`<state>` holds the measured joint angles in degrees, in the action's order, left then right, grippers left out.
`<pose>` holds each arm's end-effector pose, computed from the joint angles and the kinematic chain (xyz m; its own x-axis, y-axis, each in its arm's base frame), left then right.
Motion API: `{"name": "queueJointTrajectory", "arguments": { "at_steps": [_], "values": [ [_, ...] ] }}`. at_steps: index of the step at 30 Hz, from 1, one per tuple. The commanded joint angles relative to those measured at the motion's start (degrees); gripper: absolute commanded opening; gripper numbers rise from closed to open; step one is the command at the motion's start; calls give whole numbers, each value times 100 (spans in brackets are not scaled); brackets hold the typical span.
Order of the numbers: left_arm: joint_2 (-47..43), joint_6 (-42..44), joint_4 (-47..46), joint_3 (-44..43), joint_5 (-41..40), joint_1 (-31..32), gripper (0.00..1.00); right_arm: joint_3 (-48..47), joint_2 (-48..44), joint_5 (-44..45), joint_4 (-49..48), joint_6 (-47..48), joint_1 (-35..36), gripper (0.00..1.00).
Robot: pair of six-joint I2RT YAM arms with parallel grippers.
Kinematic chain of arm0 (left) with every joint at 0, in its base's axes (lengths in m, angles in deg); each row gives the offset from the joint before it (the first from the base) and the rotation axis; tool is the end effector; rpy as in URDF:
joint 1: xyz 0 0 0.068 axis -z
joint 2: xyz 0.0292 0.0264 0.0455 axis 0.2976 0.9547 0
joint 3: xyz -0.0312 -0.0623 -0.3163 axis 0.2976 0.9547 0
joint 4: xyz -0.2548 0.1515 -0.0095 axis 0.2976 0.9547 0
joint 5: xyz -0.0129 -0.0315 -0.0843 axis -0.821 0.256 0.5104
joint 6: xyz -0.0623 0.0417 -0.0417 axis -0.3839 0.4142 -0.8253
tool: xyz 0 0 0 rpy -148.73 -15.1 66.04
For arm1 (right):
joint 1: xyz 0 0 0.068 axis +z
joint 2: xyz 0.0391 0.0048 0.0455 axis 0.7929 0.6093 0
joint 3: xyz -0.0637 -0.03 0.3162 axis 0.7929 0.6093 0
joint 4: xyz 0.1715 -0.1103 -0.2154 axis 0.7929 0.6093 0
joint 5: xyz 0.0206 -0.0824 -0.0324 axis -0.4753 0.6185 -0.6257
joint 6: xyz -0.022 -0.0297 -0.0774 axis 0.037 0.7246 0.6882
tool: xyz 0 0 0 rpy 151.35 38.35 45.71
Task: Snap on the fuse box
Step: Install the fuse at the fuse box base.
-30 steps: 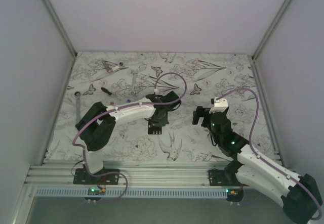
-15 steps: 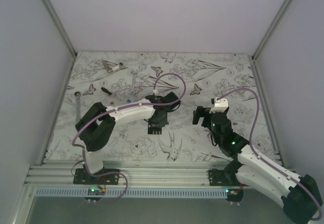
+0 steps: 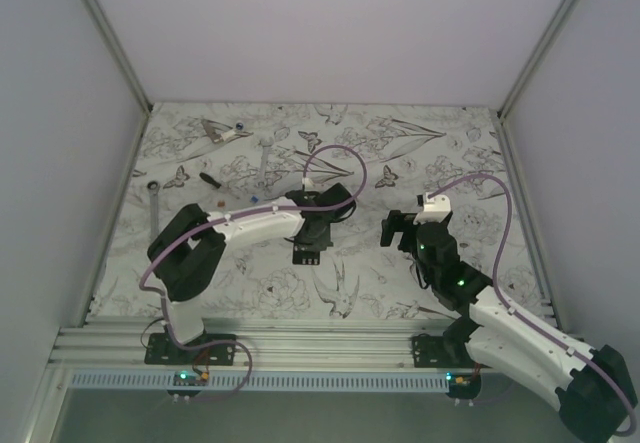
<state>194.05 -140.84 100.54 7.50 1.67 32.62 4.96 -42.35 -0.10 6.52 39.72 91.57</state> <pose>0.3022 -0.3295 0.1897 -0.8763 -0.1577 -0.4552 -0.0556 0.9717 -0.2296 0.1862 0.1058 0.2334 -0.3314 0.1552 -0.9306 -0.0992 0.9752 0.1980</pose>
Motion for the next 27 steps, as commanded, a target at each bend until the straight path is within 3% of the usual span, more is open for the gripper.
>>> {"name": "queueJointTrajectory", "arguments": {
  "at_steps": [1, 14, 27],
  "values": [
    [-61, 11, -124, 290, 59, 34, 0, -39, -72, 14, -13, -123, -31, 100],
    [-471, 256, -371, 542, 132, 17, 0, -39, -59, -23, -30, -115, -34, 100],
    [-179, 189, -399, 764, 216, 25, 0, -39, -80, -30, -26, -104, -35, 100]
  ]
}}
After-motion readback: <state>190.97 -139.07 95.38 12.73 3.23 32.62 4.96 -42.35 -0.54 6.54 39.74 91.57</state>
